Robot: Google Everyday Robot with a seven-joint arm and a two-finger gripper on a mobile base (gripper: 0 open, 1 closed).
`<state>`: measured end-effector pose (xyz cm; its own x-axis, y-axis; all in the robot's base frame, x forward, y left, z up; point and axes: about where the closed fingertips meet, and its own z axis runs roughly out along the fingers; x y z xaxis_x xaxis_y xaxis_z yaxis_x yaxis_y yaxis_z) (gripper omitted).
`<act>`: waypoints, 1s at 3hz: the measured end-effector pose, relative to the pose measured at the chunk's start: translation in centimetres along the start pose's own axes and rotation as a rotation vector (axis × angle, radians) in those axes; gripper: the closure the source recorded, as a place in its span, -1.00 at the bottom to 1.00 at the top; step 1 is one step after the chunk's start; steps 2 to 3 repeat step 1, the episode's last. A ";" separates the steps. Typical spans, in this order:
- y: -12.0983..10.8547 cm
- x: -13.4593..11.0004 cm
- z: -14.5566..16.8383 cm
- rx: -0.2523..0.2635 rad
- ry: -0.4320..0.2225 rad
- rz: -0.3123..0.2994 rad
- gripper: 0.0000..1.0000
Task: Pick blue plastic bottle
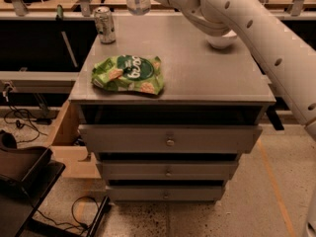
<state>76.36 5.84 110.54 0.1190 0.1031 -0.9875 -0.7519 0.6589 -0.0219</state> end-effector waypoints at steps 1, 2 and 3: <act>0.6 -0.9 -0.2 -0.003 -0.003 -0.012 1.00; 0.6 -0.9 -0.2 -0.003 -0.003 -0.012 1.00; 0.6 -0.9 -0.2 -0.003 -0.003 -0.012 1.00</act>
Offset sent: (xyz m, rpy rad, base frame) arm 0.0000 0.0000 0.0000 0.0000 0.0000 0.0000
